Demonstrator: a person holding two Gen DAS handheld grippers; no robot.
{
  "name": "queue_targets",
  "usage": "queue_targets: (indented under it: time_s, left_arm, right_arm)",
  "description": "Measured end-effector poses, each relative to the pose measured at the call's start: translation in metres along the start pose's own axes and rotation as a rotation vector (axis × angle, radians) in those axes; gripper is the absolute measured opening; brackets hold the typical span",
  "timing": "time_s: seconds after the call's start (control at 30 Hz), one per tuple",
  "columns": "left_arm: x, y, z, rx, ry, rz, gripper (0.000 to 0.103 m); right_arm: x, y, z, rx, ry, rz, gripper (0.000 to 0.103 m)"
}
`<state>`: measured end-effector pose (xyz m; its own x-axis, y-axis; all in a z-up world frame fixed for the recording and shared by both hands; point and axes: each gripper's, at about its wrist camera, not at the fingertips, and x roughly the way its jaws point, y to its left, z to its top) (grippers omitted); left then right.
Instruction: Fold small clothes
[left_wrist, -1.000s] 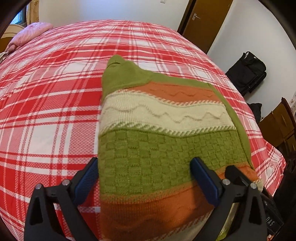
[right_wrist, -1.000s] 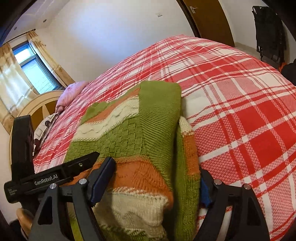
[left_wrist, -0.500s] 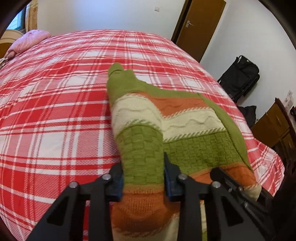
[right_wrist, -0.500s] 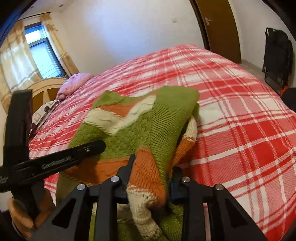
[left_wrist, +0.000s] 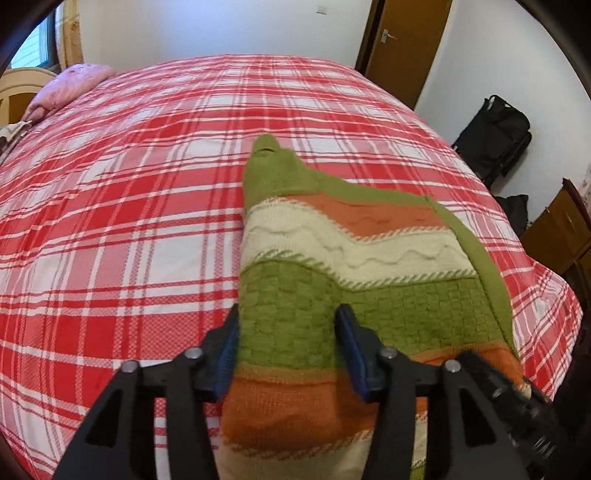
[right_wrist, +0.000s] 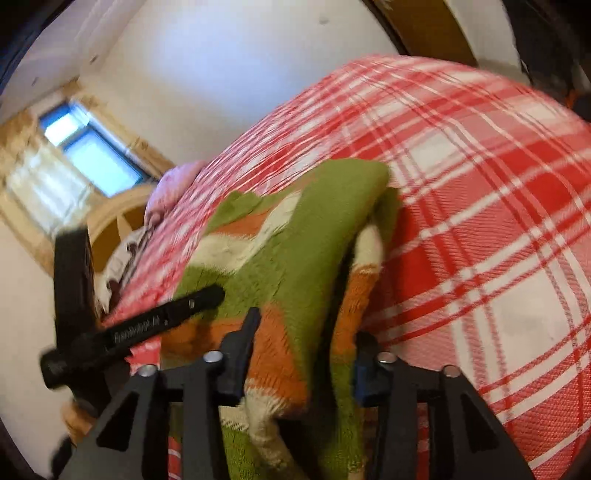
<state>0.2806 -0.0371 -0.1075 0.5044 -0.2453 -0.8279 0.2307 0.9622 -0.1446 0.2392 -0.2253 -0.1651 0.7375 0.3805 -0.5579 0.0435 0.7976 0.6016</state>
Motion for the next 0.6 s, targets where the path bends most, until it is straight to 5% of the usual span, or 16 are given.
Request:
queue_targets:
  time_s: [0.1,0.27,0.37,0.4,0.43,0.6]
  left_arm:
    - [0.009,-0.004,0.003,0.007,0.019,0.016,0.076]
    - [0.021,-0.002,0.003,-0.046,0.035,-0.021,0.077]
    - [0.018,-0.005,0.002,-0.029,0.017,-0.043,0.061]
    - [0.015,-0.008,0.001,-0.020,0.006,-0.029,0.055]
    - [0.013,-0.010,0.000,-0.014,-0.002,-0.019,0.052]
    - [-0.001,-0.015,-0.002,0.005,-0.036,0.012,0.035]
  right_arm:
    - [0.008,-0.011,0.009,0.028,0.022,0.007,0.054]
    - [0.030,-0.012,0.016,0.000,0.048,0.021,0.065]
    - [0.037,0.000,0.018,-0.065,0.061,-0.033,0.063]
    - [0.037,0.004,0.018,-0.085,0.063,-0.049,0.047]
    - [0.037,0.009,0.017,-0.106,0.065,-0.044,0.041]
    - [0.021,0.034,0.008,-0.200,0.008,-0.097,0.034]
